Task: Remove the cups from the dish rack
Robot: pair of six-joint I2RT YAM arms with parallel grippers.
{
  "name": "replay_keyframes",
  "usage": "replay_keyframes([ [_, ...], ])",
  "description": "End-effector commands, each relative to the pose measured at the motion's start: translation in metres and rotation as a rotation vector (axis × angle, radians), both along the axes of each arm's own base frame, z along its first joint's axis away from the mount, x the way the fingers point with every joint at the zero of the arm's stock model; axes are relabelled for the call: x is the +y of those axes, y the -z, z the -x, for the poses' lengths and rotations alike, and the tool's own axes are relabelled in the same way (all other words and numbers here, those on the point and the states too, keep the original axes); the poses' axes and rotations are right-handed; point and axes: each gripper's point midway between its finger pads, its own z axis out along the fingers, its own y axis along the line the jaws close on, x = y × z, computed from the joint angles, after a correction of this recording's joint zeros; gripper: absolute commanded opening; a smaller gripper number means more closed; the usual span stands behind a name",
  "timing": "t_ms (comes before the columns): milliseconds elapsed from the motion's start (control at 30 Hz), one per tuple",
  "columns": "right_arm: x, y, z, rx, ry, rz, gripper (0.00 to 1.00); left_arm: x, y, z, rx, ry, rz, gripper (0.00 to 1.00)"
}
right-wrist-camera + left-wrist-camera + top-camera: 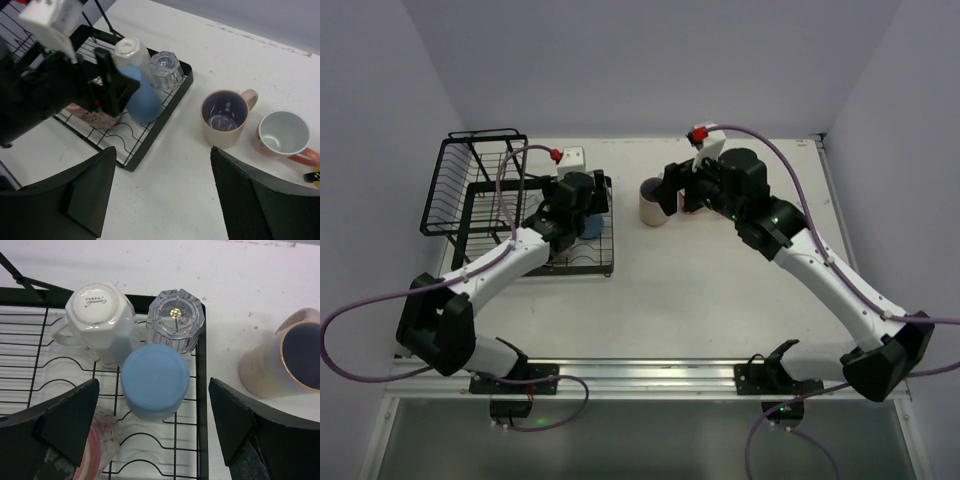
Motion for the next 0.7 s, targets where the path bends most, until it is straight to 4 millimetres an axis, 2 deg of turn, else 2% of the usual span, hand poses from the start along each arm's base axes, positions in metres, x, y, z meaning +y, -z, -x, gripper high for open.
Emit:
replay_keyframes([
  [0,0.004,-0.025,0.026,-0.04,-0.062,-0.167,0.78,-0.008,-0.013,-0.025,-0.038,0.01,0.01,0.93],
  [33,0.002,-0.016,0.031,-0.027,-0.064,-0.169,0.78,-0.01,-0.01,-0.027,-0.031,0.008,0.005,0.92],
  [100,-0.006,-0.028,0.044,-0.053,-0.073,-0.211,0.78,-0.011,0.002,-0.033,-0.007,0.003,-0.006,0.88],
  [133,-0.006,-0.023,0.049,-0.043,-0.083,-0.215,0.77,-0.01,0.004,-0.035,-0.003,-0.005,-0.007,0.85],
  [200,-0.011,-0.03,0.058,-0.058,-0.088,-0.241,0.77,-0.008,0.016,-0.039,0.017,-0.014,-0.013,0.78],
  [333,-0.015,-0.02,0.067,-0.039,-0.094,-0.256,0.77,-0.006,0.024,-0.041,0.027,-0.029,-0.019,0.65],
  [433,-0.011,-0.01,0.07,-0.008,-0.104,-0.291,0.78,-0.007,0.012,-0.038,0.003,-0.014,0.007,0.42],
  [467,-0.008,-0.013,0.07,0.006,-0.101,-0.331,0.79,-0.007,-0.002,-0.034,-0.025,-0.007,0.026,0.38],
  [533,-0.003,0.002,0.07,0.052,-0.099,-0.37,0.83,-0.008,-0.02,-0.026,-0.059,0.016,0.063,0.27],
  [567,0.005,-0.01,0.073,0.052,-0.133,-0.453,0.85,-0.006,-0.041,-0.016,-0.103,0.028,0.097,0.24],
  [600,0.008,0.004,0.074,0.086,-0.139,-0.473,0.87,-0.009,-0.05,-0.01,-0.119,0.051,0.13,0.22],
  [633,0.013,0.007,0.075,0.108,-0.151,-0.506,0.89,-0.006,-0.076,0.001,-0.176,0.063,0.173,0.19],
  [667,0.02,-0.006,0.081,0.105,-0.205,-0.588,0.9,-0.005,-0.079,0.009,-0.186,0.077,0.192,0.18],
])
